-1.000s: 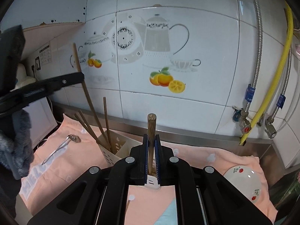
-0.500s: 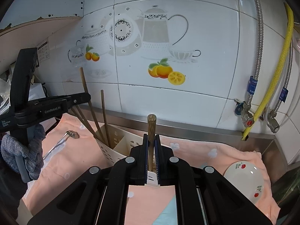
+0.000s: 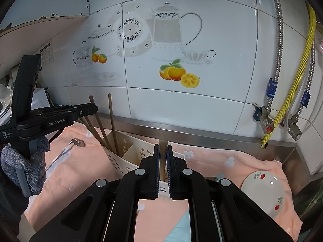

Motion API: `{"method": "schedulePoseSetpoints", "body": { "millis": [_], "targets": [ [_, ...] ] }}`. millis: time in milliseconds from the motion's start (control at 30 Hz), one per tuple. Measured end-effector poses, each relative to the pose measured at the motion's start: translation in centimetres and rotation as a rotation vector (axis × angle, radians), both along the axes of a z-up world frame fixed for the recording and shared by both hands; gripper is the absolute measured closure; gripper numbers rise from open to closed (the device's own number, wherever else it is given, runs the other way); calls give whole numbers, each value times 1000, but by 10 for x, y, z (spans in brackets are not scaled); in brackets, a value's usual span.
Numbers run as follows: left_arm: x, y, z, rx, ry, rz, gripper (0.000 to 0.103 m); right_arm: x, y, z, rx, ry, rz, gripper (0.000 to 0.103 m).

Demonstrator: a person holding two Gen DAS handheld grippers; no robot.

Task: Organize utensils
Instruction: 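Lower the chopstick into the holder and open the left tool while the right tool releases its chopstick, then withdraw both open tools from the holder back over the two loose chopsticks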

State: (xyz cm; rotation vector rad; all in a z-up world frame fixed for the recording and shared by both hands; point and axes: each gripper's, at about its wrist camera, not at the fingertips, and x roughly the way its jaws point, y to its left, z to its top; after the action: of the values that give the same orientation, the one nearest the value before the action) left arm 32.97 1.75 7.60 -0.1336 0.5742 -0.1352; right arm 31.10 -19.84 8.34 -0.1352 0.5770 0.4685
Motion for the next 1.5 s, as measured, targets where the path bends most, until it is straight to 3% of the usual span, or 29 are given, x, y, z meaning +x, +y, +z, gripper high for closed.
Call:
{"method": "schedulePoseSetpoints", "body": {
  "millis": [300, 467, 900, 967, 1200, 1367, 1500],
  "targets": [
    [-7, -1, 4, 3, -4, -4, 94, -5, -3, 5, 10, -15, -2, 96],
    [-19, -1, 10, 5, -20, 1, 81, -14, -7, 11, 24, -27, -5, 93],
    [-71, 0, 21, 16, -73, 12, 47, -56, -17, 19, 40, -76, -8, 60],
    [-77, 3, 20, 15, -75, 21, 37, -63, -19, 19, 44, -81, -10, 57],
    [-101, 15, 12, 12, -76, 46, 25, -82, -22, 15, 41, -95, -14, 44],
    [-119, 19, 4, 30, -78, 56, 11, -97, -22, 8, 39, -102, -8, 33],
    [-134, 23, -6, 27, -76, 63, 6, -109, -22, -1, 31, -109, -15, 26]
  ]
}}
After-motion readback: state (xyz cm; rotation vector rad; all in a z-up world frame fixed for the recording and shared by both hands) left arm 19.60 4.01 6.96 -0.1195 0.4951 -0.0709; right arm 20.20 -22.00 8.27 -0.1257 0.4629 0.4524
